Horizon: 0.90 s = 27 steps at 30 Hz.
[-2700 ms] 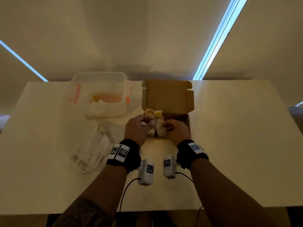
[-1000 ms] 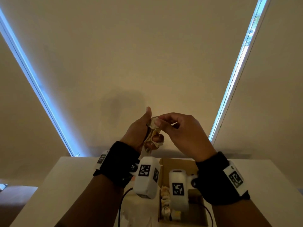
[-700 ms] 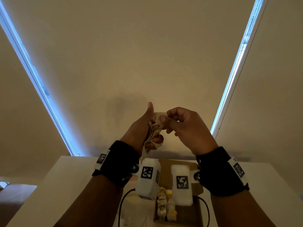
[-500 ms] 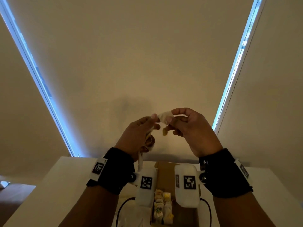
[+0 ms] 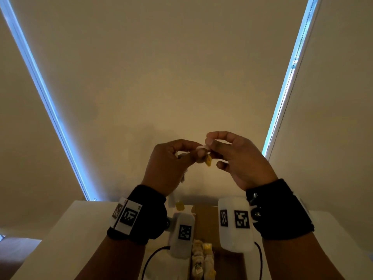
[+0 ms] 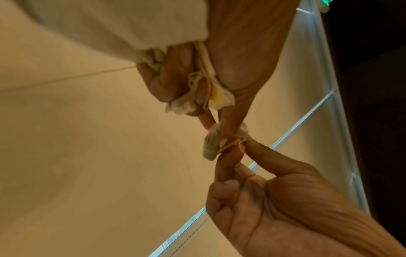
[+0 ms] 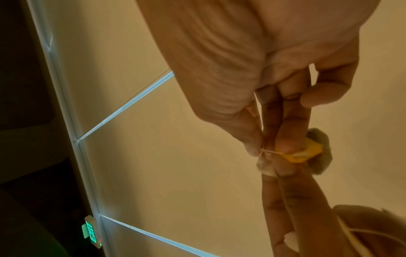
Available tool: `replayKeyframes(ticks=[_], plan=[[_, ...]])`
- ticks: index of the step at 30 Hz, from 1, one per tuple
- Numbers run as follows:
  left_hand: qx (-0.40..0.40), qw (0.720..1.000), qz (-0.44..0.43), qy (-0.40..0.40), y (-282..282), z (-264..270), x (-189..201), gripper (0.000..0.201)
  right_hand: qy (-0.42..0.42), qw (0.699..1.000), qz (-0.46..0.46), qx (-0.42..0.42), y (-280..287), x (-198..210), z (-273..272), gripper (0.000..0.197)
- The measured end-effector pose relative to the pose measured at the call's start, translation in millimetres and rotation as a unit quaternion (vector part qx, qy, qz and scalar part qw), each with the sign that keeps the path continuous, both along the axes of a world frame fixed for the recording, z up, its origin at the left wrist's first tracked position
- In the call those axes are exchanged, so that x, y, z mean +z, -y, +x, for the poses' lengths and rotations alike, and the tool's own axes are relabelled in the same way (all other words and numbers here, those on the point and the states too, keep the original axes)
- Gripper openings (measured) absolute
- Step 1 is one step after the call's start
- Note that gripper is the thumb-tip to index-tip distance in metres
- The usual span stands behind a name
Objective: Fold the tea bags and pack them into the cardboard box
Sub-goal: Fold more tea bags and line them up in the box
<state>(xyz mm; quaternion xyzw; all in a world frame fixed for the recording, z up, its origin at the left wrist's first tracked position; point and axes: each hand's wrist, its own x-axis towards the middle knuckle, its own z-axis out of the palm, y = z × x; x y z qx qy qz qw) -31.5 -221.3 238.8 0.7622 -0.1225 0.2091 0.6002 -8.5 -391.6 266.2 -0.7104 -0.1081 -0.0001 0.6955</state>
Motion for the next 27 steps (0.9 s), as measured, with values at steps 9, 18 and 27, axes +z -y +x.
replayKeyframes(ticks=[9,18,27], plan=[[0.028,0.998,0.040,0.026,-44,3,19,0.018,0.038,0.998,-0.030,-0.027,-51,4,-12,0.016],[-0.059,0.998,-0.011,-0.013,-85,2,21,0.011,0.083,0.995,-0.045,-0.024,-73,12,-29,0.029],[-0.036,0.995,-0.087,-0.017,-81,-5,31,0.010,0.142,0.985,-0.062,-0.071,-70,17,-38,0.028]])
